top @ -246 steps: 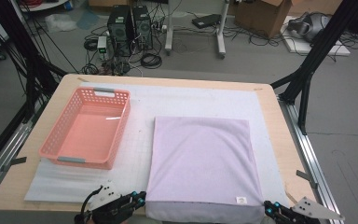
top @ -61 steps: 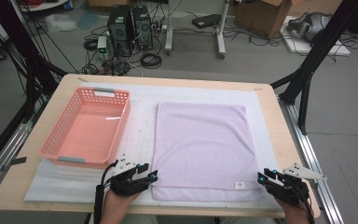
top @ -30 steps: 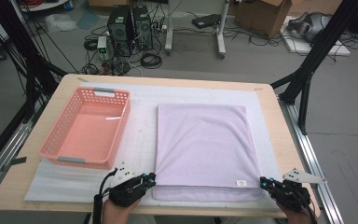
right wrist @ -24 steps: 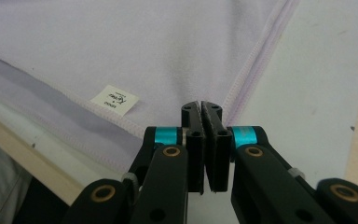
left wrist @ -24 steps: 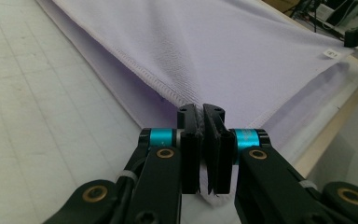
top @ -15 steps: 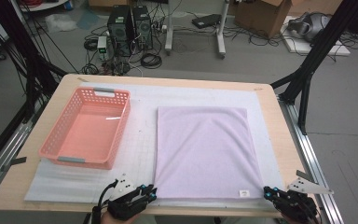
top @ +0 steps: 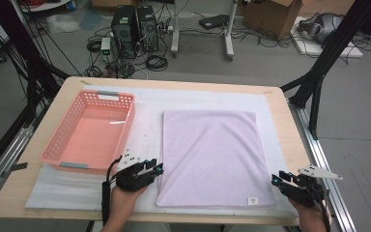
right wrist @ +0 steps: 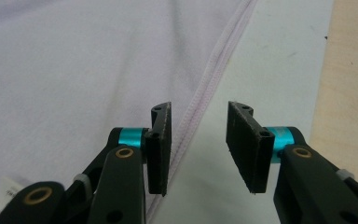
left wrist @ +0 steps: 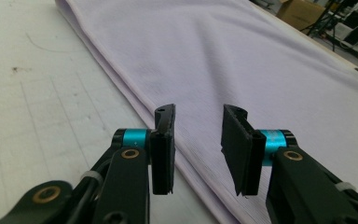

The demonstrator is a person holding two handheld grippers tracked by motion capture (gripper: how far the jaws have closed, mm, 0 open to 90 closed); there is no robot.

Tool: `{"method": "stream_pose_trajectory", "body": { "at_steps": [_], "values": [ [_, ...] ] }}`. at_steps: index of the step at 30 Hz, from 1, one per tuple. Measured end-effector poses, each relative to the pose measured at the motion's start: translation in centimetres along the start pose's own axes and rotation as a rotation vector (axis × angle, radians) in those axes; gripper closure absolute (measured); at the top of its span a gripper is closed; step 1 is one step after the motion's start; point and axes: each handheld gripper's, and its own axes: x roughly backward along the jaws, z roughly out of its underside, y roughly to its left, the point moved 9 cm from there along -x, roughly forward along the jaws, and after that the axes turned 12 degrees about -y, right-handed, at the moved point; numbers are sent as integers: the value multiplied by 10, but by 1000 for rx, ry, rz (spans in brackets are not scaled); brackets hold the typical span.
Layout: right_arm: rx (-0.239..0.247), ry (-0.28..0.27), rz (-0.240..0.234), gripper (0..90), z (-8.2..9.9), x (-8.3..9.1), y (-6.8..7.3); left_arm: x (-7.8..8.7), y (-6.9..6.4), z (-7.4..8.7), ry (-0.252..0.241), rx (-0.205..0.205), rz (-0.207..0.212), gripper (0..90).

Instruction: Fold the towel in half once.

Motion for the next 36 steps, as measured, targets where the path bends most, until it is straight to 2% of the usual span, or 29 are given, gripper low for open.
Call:
{"method": "stream_pose_trajectory", "body": {
  "at_steps": [2,7,12,15,17,20,22,24,25,26,27,28,29,32,34,36],
  "values": [
    [0,1,-4,602,-3,-4,-2,-11,5,-3,16,-7,-6,667],
    [6,2,-24,596,-6,-13,-6,-38,18,-8,28,-23,-56,666],
    [9,9,-34,592,-7,-16,-8,-60,25,-6,83,-54,-96,682],
    [3,5,-33,592,-9,-18,-9,-63,31,-1,127,-30,-142,729],
    [9,6,-31,590,-10,-19,-9,-64,32,0,152,-59,-167,842],
    [7,7,-34,589,-10,-20,-8,-64,34,-1,149,-103,-198,873],
    [10,10,-35,590,-10,-21,-7,-61,42,-4,132,-85,-232,880],
    [11,12,-34,589,-9,-22,-6,-59,46,-3,137,-53,-226,878],
    [10,14,-33,589,-9,-23,-6,-59,44,-3,138,-54,-221,873],
    [12,16,-29,586,-8,-23,-6,-58,43,-3,131,-59,-216,822],
    [17,16,-24,584,-8,-23,-7,-57,42,-3,130,-52,-210,715],
    [16,18,-18,584,-8,-24,-8,-56,40,-3,131,-30,-197,624],
    [14,20,-12,590,-7,-24,-9,-54,39,-3,125,-18,-185,584],
    [-5,24,-3,686,-6,-24,-11,-46,31,-3,80,-17,-139,540],
    [2,23,-10,735,-6,-26,-10,-41,25,-4,50,-27,-103,512],
    [6,19,13,743,-8,-31,-12,-37,20,-5,29,-27,-70,496]
  ]
}}
